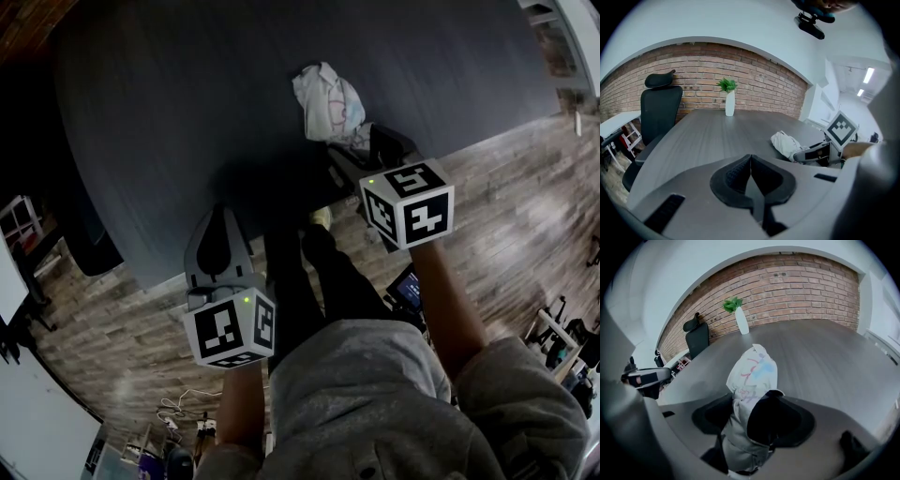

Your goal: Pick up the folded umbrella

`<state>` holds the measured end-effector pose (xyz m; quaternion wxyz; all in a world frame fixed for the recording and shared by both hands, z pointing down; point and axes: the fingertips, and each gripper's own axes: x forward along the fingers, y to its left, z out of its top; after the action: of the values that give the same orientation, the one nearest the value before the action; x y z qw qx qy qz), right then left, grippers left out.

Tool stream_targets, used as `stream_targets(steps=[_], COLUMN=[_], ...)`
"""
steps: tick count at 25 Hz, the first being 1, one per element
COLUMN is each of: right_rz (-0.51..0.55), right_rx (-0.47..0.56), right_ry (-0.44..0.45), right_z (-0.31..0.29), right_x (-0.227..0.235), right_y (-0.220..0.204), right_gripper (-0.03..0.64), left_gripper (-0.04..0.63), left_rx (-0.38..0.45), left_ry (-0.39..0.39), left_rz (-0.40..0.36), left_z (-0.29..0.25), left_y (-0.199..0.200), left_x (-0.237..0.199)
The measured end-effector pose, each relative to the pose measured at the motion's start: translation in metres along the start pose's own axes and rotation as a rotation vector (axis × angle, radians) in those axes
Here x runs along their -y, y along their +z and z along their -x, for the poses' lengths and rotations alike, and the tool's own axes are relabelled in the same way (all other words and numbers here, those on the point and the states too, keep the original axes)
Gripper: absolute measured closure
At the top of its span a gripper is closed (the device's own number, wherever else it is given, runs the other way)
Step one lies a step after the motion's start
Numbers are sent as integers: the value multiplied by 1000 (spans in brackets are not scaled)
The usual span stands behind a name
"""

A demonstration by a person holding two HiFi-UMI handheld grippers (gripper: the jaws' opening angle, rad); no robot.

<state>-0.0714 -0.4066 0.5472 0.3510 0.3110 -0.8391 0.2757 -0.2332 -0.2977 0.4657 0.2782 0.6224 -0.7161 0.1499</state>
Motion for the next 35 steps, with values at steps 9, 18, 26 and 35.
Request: stream_targets(steps=[9,18,26,35], right_rz=[59,46,11,-139], right_rx=[-80,-147,-92,36], right_ry=[-45,-3,45,91], right_z=[-9,-12,-7,19], right_x=[-1,-2,-3,-7], right_y=[-3,-6,-4,4], right_gripper=[359,359,360,364], left_gripper=[581,581,581,581], left_rx=[-12,-7,3,24], left_ry=[-5,-31,-37,-33], left_rz=[21,27,10,9], left_z=[-3,-6,0,14], left_y=[-3,0,4,10], left_x=[0,9,11,7])
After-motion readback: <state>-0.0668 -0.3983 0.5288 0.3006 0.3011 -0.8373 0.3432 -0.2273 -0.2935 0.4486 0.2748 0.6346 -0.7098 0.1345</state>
